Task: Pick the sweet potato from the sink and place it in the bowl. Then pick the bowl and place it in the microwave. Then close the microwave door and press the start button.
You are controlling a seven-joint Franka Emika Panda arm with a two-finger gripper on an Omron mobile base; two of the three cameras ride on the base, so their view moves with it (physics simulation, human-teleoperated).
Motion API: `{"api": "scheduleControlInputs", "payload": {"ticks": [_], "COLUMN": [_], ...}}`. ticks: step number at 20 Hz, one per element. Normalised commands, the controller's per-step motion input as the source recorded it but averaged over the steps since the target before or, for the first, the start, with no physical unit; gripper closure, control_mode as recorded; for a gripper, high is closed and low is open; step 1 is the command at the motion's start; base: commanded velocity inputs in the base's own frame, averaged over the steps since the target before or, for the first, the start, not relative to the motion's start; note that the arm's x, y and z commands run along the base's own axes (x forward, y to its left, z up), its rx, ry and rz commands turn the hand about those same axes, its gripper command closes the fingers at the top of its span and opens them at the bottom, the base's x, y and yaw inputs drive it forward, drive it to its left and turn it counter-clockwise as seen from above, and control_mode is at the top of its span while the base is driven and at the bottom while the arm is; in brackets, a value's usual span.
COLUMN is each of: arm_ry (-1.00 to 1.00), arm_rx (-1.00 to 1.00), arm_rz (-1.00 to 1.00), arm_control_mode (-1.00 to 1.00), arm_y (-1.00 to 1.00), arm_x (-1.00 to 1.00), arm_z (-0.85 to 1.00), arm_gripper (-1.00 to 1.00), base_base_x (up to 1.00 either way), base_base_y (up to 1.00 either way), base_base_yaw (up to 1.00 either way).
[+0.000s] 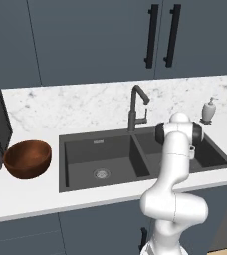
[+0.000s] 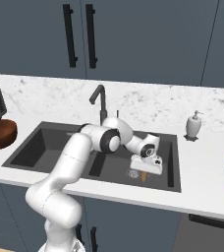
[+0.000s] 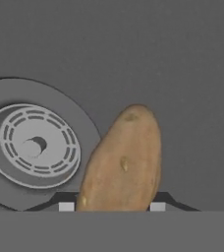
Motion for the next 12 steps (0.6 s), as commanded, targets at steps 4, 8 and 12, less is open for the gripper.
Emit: {"api": "scheduleControlInputs", "payload": {"ticks": [4, 8, 12], "arm_ry": [-0.10, -0.28, -0.44], "arm_rx": [0.00, 0.00, 0.00], "arm_rz": [0.00, 0.00, 0.02], "arm_control_mode": [-1.00, -1.00, -1.00], "arm_y": [0.06, 0.00, 0.11], "arm_x": [-0.74, -0.60, -0.48], "arm_z": [0.07, 0.76, 0.88], "arm_gripper": [1.00, 1.00, 1.00], "base_base_x": [0.00, 0.00, 0.00], "base_base_y": [0.00, 0.00, 0.00], "base_base_yaw": [0.00, 0.00, 0.00]}}
